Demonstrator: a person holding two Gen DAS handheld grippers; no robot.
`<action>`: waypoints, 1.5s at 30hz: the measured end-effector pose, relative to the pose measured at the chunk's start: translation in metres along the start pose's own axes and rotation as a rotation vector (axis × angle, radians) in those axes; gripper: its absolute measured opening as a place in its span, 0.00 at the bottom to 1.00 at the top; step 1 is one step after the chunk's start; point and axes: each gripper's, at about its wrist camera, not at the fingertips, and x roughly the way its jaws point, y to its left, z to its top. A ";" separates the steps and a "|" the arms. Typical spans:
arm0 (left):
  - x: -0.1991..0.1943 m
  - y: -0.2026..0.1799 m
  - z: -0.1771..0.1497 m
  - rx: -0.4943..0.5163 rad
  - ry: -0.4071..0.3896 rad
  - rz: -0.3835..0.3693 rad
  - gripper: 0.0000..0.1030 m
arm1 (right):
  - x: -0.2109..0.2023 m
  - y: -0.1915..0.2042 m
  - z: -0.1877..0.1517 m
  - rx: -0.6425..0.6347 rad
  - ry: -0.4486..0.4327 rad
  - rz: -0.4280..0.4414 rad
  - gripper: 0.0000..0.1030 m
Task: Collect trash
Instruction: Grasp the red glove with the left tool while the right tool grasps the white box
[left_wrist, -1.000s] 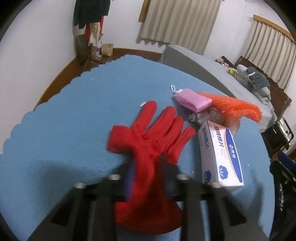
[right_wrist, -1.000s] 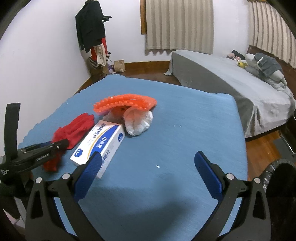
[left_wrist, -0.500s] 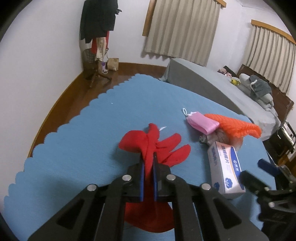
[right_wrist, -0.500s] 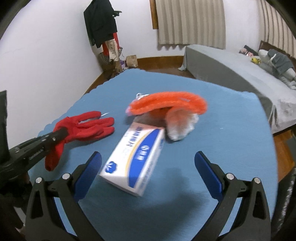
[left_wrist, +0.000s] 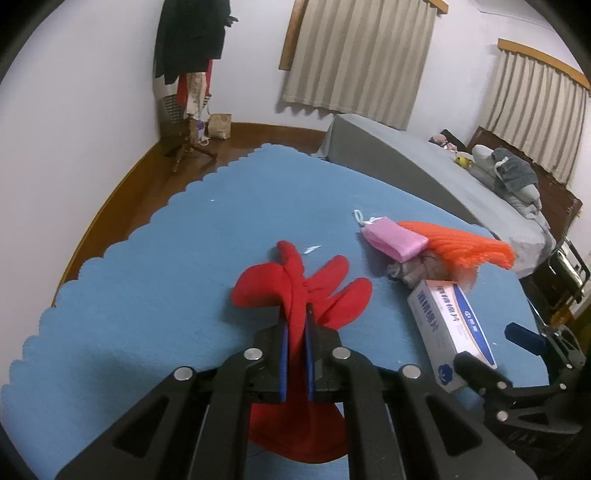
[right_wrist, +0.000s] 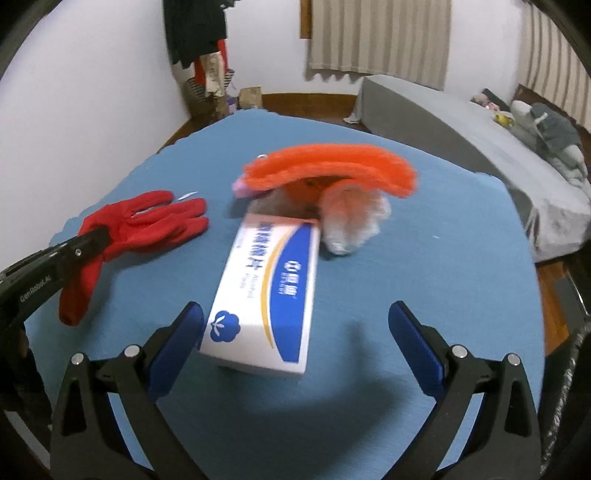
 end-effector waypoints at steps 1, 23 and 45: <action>0.000 -0.002 0.000 0.003 -0.001 -0.004 0.07 | 0.000 -0.003 0.000 0.011 -0.003 0.012 0.95; -0.015 -0.020 0.002 0.020 -0.026 -0.017 0.07 | 0.002 -0.008 0.010 0.016 0.031 0.081 0.52; -0.081 -0.096 0.022 0.084 -0.145 -0.145 0.07 | -0.124 -0.073 0.006 0.099 -0.112 0.072 0.53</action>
